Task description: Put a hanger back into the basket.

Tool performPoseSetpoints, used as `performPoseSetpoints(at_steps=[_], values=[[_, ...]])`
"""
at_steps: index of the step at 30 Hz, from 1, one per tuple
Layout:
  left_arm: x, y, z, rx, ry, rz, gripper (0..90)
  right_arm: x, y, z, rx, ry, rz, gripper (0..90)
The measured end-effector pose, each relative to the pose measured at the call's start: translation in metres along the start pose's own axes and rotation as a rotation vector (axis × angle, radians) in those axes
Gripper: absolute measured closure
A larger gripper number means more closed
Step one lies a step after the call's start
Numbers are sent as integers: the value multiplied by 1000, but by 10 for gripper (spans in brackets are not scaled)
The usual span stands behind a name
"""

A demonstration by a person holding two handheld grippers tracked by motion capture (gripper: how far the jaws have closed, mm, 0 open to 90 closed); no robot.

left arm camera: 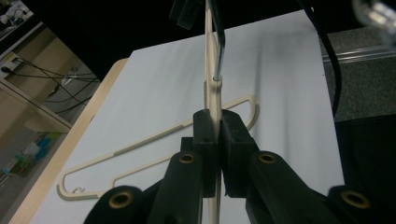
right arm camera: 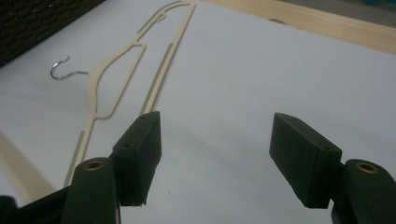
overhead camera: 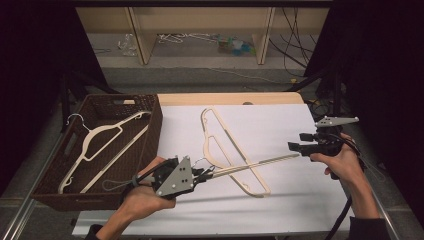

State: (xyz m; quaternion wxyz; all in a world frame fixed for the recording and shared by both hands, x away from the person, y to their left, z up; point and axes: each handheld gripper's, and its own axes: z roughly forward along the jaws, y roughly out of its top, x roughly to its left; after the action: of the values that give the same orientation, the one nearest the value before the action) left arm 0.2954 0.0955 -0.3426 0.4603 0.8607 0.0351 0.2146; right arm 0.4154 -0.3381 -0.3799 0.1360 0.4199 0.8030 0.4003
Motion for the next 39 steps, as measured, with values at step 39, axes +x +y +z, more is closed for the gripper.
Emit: performPoseSetpoints(at_steps=[39], values=[[86, 4, -124, -157, 155, -490, 856, 55, -48, 10, -35, -45, -102, 271]])
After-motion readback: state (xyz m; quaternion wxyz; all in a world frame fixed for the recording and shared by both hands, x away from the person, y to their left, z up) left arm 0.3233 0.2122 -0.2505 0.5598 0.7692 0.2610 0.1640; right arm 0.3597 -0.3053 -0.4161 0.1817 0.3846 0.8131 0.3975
